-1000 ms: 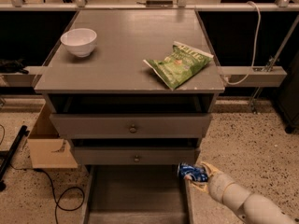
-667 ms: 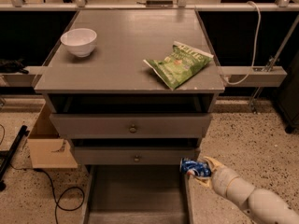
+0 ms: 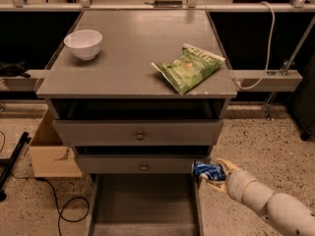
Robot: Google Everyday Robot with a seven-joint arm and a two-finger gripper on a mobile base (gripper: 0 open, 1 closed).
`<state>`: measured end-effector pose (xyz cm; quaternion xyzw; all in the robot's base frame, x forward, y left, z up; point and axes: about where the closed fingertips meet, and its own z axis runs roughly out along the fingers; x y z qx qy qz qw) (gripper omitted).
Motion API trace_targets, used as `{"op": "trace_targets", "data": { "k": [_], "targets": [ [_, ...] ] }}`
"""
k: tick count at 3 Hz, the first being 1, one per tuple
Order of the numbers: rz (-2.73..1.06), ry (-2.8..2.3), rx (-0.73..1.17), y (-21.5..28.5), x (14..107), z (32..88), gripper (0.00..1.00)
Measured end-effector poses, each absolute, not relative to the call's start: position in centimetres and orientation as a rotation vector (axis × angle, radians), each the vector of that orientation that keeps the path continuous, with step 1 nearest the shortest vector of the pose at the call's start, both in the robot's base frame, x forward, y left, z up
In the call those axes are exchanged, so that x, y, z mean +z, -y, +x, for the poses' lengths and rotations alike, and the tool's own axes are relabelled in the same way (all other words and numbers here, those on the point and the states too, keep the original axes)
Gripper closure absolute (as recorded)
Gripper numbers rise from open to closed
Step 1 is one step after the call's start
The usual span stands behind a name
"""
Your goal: Pick pepsi can from bottom drawer and place on counter
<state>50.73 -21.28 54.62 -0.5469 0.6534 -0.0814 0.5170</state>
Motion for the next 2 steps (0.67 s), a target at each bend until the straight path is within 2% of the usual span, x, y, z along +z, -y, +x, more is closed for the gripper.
{"op": "trace_targets", "data": {
  "k": [2],
  "targets": [
    [-1.41, -1.527, -0.159, 19.8, 55.6, 50.8, 1.0]
  ]
}}
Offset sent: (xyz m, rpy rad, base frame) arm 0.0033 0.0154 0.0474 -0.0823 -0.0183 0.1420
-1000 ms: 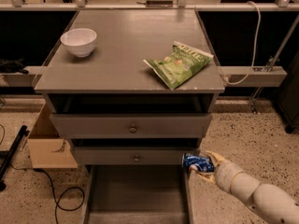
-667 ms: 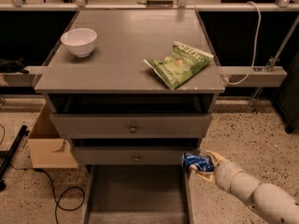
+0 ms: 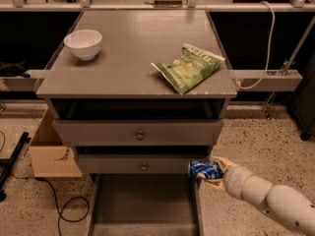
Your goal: Pick pepsi can from bottom drawer and place on counter
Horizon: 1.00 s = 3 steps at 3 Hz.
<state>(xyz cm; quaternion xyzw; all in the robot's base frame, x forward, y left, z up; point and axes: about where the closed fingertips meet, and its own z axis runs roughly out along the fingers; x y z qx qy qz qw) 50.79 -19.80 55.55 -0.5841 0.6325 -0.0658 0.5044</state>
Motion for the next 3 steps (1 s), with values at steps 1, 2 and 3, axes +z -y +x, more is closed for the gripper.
{"op": "trace_targets", "data": {
  "k": [1, 2, 3],
  "targets": [
    [-1.442, -1.472, -0.179, 19.8, 58.6, 50.9, 1.0],
    [-1.452, -1.422, -0.195, 20.4, 61.7, 50.9, 1.0],
    [-1.455, -1.419, -0.19, 20.4, 61.7, 50.8, 1.0]
  ]
}}
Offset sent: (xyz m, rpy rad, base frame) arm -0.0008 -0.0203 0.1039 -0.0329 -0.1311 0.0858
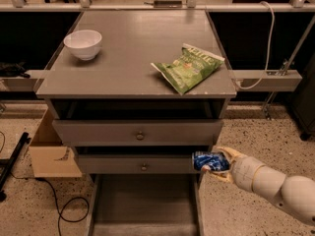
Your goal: Pick pepsi can from bottom drawer and place on counter
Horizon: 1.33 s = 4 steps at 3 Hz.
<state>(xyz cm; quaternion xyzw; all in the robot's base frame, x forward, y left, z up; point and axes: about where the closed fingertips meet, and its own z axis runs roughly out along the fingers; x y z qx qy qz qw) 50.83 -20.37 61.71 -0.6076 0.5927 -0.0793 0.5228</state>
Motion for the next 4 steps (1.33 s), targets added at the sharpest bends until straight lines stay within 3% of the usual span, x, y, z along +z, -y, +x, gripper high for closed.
{"op": "trace_targets", "data": {
  "k": [4],
  "targets": [
    [-1.452, -1.291, 0.044, 20.9, 65.5, 48.9, 1.0]
  ]
}}
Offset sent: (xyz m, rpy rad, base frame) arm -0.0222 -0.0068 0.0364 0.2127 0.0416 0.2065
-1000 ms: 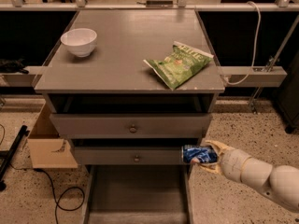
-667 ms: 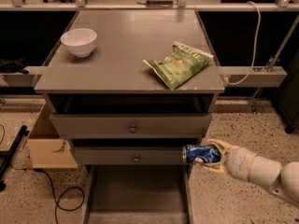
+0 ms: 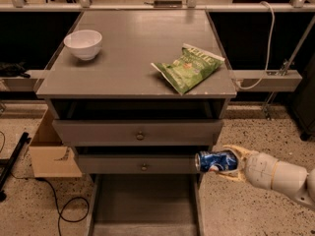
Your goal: Pick pepsi can from bottom drawer and place on counter
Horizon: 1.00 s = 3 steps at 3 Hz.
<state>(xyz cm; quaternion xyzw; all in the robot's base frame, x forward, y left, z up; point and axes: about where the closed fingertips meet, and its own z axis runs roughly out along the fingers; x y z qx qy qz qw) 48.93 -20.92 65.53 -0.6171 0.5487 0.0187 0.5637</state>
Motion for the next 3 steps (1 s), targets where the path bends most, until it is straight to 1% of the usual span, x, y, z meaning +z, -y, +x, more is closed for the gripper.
{"op": "trace_targets", "data": {
  "k": [2, 3],
  "targets": [
    [-1.469, -1.288, 0.043, 20.6, 65.6, 49.0, 1.0],
    [-1.52, -1.234, -0.02, 21.1, 71.1, 49.6, 1.0]
  ]
}}
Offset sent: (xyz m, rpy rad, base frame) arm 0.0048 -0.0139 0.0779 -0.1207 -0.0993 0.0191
